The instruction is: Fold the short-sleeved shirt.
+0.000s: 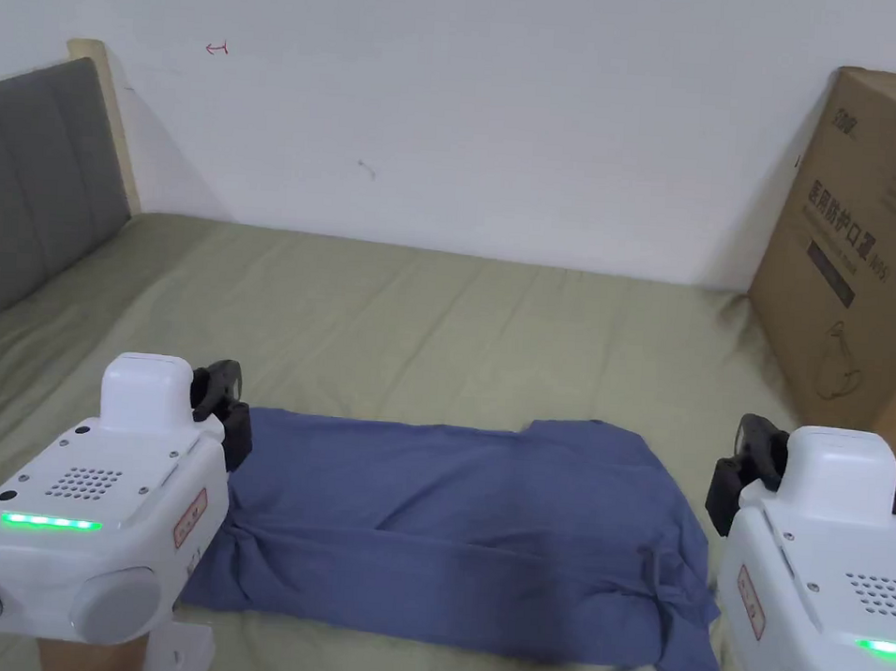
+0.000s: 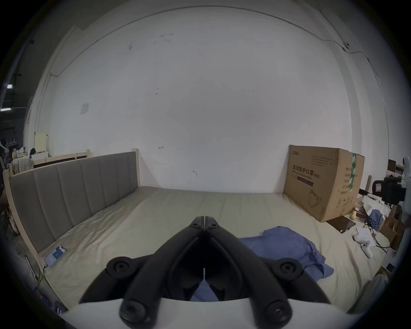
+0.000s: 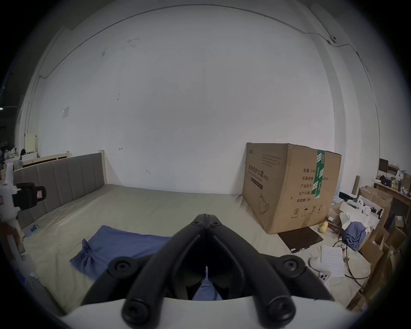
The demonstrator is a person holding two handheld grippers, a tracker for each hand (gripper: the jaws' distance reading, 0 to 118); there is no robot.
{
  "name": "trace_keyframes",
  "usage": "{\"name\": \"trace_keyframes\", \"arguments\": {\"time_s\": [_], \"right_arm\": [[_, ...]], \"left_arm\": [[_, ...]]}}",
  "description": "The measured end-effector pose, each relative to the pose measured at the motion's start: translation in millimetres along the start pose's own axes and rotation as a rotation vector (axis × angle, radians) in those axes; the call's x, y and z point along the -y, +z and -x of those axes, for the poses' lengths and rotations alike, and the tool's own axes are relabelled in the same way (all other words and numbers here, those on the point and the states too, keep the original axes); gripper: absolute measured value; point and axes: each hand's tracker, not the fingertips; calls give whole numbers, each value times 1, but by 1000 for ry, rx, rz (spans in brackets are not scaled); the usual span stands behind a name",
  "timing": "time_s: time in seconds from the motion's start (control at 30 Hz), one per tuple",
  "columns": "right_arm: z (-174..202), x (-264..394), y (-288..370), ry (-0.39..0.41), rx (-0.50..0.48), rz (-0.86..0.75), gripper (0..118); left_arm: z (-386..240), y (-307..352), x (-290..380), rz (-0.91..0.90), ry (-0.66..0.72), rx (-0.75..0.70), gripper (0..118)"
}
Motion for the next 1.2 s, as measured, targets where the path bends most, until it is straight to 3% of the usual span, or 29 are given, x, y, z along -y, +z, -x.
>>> {"name": "trace_keyframes", "arguments": {"time_s": [0.37,0.77,0.83,0.87,0.9,0.93,1.13,1.17,1.2], "right_arm": [[-1,7,-11,-28,-14,22,0],[-3,35,-54,-43,-26,131,0],[-5,40,-60,-64,-31,160,0],[-6,43,-64,-65,-26,168,0],[-7,47,-67,-69,-21,180,0],[-8,50,-70,-73,-17,190,0],[-13,67,-80,-93,-20,249,0],[-14,70,-81,-94,-18,260,0],[-14,73,-82,-93,-17,269,0]], "left_arm": [[18,-18,12,133,8,-17,0],[77,-122,90,664,94,-148,1],[84,-135,106,751,107,-159,29],[89,-141,114,791,128,-159,54],[91,-146,122,840,137,-170,88],[92,-148,130,888,141,-182,97],[94,-162,166,957,115,-235,96],[94,-165,171,971,120,-237,92],[97,-167,177,980,135,-234,73]]}}
